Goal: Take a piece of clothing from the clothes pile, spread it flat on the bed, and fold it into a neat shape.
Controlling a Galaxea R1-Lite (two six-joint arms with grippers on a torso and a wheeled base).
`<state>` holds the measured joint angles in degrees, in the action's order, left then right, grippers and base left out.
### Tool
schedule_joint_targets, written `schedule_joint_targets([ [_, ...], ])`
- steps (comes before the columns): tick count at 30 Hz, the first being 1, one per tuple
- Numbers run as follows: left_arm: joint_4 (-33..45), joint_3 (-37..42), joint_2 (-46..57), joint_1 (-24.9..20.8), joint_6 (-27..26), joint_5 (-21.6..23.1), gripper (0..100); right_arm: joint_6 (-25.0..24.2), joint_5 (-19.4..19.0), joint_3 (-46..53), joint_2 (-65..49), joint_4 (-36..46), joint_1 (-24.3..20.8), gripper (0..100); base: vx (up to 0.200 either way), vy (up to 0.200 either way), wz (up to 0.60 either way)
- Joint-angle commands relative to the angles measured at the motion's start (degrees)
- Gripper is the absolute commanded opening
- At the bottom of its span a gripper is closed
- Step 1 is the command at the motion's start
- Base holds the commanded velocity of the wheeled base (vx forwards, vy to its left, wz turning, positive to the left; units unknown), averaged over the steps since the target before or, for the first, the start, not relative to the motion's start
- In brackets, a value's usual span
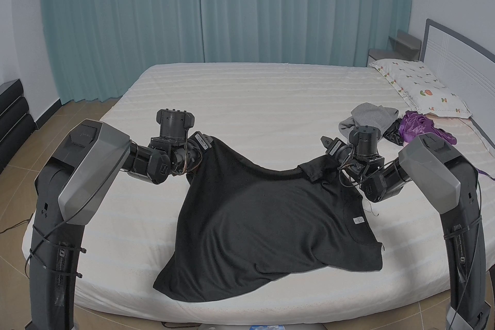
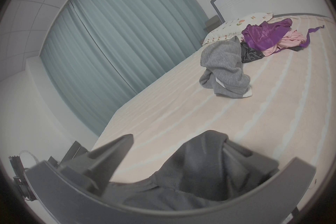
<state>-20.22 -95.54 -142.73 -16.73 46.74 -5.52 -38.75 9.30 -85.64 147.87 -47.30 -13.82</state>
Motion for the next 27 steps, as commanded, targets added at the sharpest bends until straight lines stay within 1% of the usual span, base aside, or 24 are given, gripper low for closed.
schedule_joint_targets([
  [1,4.5,-6.7,-2.8,0.9,-0.2,-1.4,100,0.5,3.4,-10.3,4.4,0.1,2.0,100,0.000,0.000,0.00],
  [3,7.0,-11.8,-3.2,1.6,0.0,-1.6,100,-1.4,4.2,-15.0,4.5,0.5,2.5,100,0.000,0.000,0.00],
  [5,7.7,-15.3,-3.7,2.0,0.2,-1.9,100,-2.0,4.2,-15.4,4.5,0.7,2.9,100,0.000,0.000,0.00],
  [9,7.6,-16.9,-6.3,2.4,0.2,-2.2,100,-1.9,4.0,-13.6,6.2,1.2,2.9,100,0.000,0.000,0.00],
  [12,8.5,-16.1,-8.1,2.4,-0.2,-2.3,100,-1.8,3.5,-11.2,7.4,3.1,2.9,100,0.000,0.000,0.00],
  [14,15.3,-16.0,-8.5,2.3,-0.8,-1.8,100,-2.0,3.1,-6.8,6.8,5.6,2.7,100,0.000,0.000,0.00],
  [16,20.0,-16.9,-8.8,2.3,-1.0,-1.8,100,-2.3,1.9,-4.9,5.8,5.3,2.6,100,0.000,0.000,0.00],
  [20,24.0,-18.7,-8.8,2.6,-1.1,-1.5,100,-3.0,-0.2,-1.4,2.8,5.5,2.7,100,0.000,0.000,0.00],
  [22,26.7,-17.9,-8.2,2.7,-1.1,0.3,100,-4.2,-2.6,1.3,0.6,5.5,2.7,100,0.000,0.000,0.00],
  [27,35.2,-16.4,-3.7,3.8,-0.9,8.5,100,-5.6,-6.1,5.7,-2.8,5.6,2.6,100,0.000,0.000,0.00],
])
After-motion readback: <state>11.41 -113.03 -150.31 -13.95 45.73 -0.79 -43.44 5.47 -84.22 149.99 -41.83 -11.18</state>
